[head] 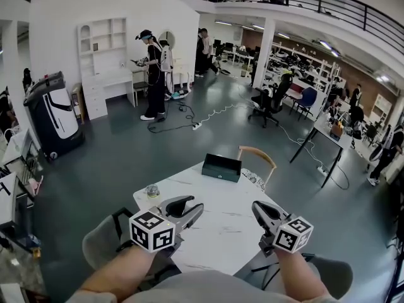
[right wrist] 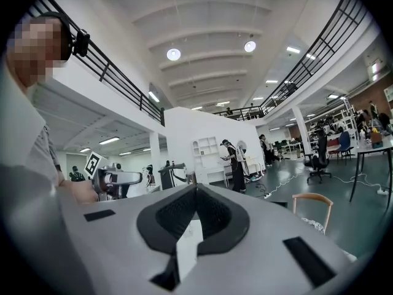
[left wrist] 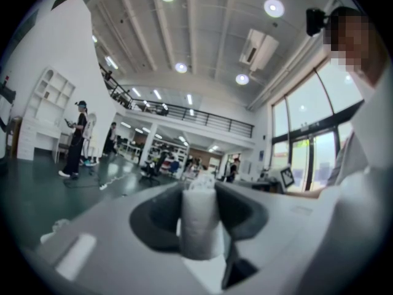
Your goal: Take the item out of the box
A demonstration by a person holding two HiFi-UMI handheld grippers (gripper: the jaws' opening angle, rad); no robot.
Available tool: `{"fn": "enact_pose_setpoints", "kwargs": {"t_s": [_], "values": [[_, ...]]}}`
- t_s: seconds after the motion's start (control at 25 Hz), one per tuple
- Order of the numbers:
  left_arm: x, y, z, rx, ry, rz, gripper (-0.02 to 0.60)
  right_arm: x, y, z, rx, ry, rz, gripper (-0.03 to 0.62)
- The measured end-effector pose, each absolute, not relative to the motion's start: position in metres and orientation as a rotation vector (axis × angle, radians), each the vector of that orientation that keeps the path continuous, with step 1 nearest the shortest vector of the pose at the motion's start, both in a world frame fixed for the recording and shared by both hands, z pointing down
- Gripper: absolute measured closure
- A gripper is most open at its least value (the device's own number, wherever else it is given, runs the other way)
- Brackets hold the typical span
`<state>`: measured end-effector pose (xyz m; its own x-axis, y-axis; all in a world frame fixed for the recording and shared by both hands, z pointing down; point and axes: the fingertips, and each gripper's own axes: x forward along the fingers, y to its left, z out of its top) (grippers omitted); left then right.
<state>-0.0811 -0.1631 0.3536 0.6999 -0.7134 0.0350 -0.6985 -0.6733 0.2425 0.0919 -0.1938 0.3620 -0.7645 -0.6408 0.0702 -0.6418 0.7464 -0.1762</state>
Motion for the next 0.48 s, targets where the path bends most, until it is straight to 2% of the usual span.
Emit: {"fn": "enact_pose_setpoints", "kwargs": {"t_s": [0.48], "values": [[-0.093, -0.164, 0.347, 2.666, -1.135, -0.104, 0.420, 0.078, -0.195, 0.356, 1.057, -2.928, 0.283, 0.588]]}}
